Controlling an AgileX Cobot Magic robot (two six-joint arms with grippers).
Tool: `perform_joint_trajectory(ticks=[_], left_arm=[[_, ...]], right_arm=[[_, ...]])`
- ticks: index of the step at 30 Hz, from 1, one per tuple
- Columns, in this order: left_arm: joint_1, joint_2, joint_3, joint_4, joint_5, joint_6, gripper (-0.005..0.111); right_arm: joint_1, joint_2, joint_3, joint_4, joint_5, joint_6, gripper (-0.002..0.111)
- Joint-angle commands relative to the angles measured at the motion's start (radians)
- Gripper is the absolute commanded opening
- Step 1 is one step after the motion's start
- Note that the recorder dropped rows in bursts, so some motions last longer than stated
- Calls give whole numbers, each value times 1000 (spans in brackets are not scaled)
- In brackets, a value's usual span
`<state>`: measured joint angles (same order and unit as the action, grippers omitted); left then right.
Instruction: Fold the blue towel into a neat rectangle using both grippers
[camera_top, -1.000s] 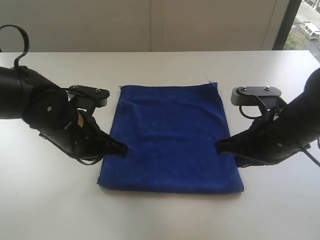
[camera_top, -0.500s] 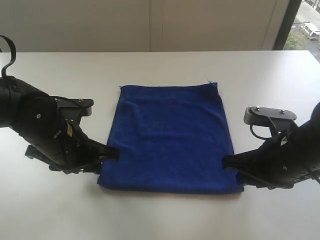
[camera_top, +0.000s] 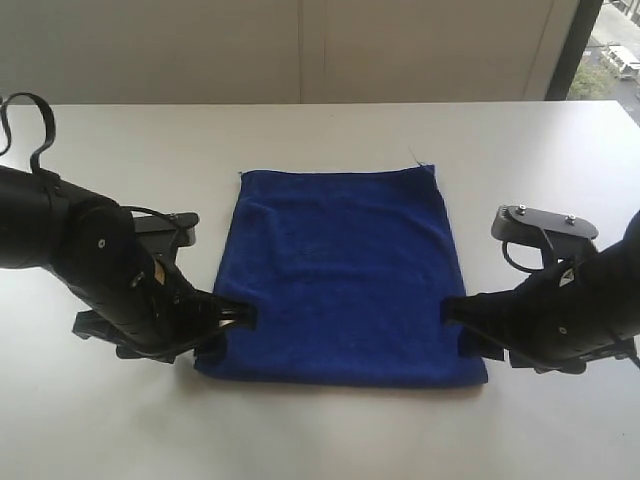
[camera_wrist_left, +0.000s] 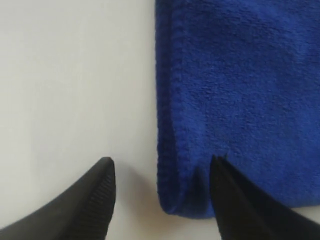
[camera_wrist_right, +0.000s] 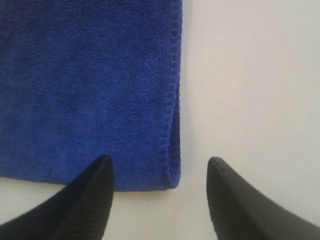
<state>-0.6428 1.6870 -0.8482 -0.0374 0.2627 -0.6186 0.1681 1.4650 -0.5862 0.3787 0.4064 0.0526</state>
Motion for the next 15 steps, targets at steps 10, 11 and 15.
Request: perform_joint_trajectory(ticks=[10, 11, 15], left_arm=[[-22, 60, 8, -53, -34, -10, 60], [-22, 66, 8, -53, -36, -10, 60], [-22, 78, 8, -54, -38, -10, 51]], right_arm=[[5, 124, 7, 64, -42, -7, 53], [10, 131, 7, 64, -42, -7, 53], [11, 151, 7, 70, -44, -7, 41]])
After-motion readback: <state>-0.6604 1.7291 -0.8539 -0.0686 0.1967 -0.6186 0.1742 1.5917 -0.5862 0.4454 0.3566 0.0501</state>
